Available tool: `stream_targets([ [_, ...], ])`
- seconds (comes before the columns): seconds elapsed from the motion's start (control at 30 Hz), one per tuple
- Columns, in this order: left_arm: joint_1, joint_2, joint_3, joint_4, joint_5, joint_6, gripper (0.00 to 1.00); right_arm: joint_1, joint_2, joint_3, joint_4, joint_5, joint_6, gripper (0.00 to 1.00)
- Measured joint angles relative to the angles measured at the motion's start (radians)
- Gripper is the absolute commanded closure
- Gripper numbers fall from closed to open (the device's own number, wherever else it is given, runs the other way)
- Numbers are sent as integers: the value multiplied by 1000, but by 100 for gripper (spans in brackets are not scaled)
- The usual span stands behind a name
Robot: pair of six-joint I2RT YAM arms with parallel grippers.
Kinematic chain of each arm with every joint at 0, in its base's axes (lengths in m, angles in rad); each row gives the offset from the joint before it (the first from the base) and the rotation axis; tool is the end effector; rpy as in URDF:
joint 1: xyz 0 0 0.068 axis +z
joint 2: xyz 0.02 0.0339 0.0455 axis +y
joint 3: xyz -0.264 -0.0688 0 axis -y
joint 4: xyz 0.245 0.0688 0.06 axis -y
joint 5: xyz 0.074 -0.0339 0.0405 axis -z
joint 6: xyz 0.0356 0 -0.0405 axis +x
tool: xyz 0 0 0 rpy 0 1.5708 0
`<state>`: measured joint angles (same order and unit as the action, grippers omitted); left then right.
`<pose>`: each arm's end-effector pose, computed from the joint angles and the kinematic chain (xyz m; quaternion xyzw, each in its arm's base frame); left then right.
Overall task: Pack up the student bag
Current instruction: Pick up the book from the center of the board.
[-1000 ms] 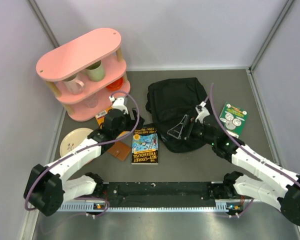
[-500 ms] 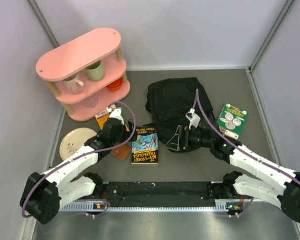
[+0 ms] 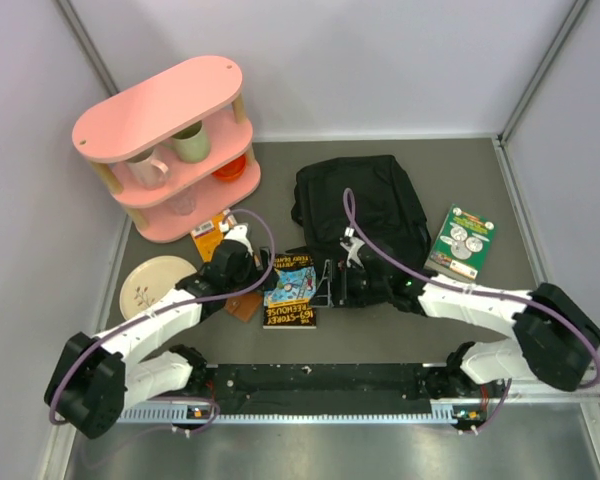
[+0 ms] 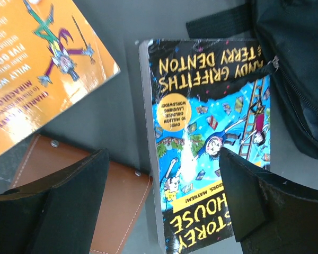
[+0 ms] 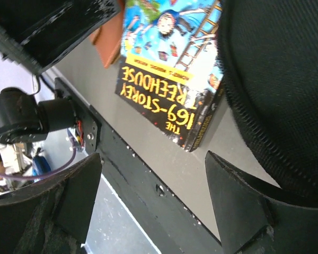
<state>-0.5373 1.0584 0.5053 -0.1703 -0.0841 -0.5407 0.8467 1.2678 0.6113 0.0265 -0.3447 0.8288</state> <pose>0.1842 -0.1063 0.1935 -0.0188 0.9107 -0.1780 0.3722 0.1624 0.2018 0.2001 -0.0856 0.8775 0.4341 0.1852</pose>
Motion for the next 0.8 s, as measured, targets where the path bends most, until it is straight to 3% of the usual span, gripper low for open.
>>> stream_targets([
  [0.33,0,127,-12,58,66,-31,17,18,164,-1,114,59,129,28],
  [0.57,0,130,-64,169,159,-59,23,21,250,0,135,97,161,31],
  [0.8,1,105,-95,202,208,-74,50,22,311,13,196,104,199,37],
])
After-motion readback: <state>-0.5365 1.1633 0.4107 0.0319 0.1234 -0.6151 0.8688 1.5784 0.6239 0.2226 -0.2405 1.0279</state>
